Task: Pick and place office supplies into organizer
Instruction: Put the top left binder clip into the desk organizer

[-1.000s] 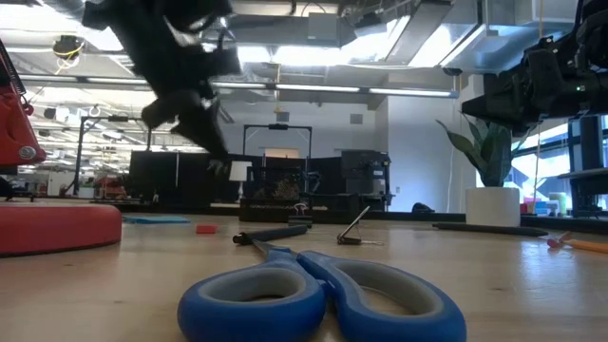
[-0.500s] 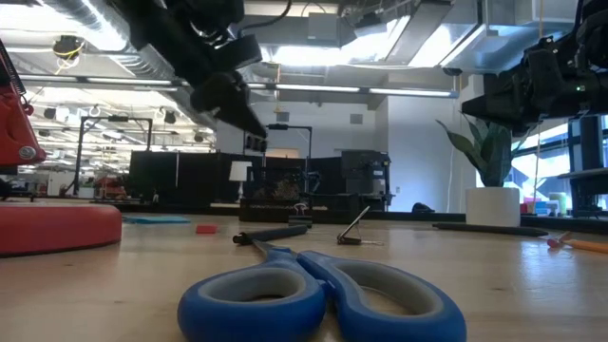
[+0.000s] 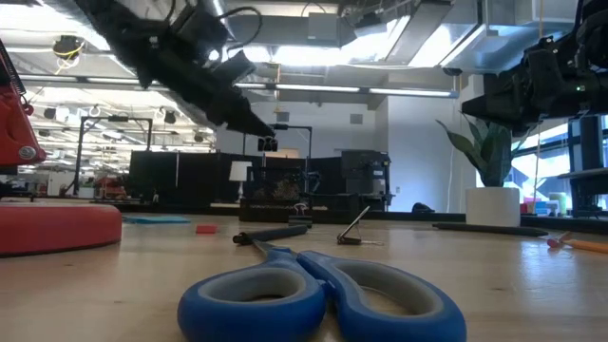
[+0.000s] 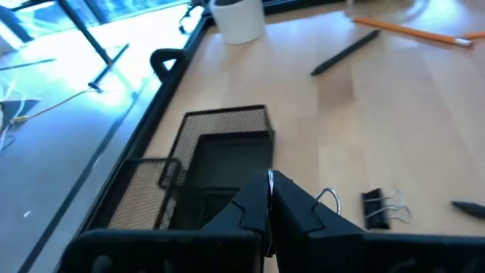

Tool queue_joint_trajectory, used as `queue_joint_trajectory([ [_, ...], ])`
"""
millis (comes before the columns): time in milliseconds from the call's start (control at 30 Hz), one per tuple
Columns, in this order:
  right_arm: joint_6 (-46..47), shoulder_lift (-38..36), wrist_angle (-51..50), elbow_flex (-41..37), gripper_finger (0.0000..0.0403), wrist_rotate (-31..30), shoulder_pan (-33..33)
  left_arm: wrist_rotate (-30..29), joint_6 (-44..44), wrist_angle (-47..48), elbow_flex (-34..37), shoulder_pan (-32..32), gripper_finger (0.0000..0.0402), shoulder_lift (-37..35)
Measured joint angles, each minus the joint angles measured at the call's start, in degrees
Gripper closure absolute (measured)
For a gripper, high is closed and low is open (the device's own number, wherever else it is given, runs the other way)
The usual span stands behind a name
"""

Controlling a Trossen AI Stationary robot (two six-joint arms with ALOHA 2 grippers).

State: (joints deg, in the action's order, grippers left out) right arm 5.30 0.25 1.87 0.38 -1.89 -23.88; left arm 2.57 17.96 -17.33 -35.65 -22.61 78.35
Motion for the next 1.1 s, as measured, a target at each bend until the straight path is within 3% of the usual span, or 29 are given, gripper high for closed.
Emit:
queue_joint_trajectory([
  [567,-1.3,0.0,0.0,0.0,0.0344,0.0,0.0,-1.0,-4.3,-8.9,6.3,-2.7,0.0398,0.3],
  [1100,-1.1,0.0,0.0,0.0,0.0344,0.0,0.0,-1.6,-4.9,-16.8,6.3,-3.2,0.0398,11.4],
])
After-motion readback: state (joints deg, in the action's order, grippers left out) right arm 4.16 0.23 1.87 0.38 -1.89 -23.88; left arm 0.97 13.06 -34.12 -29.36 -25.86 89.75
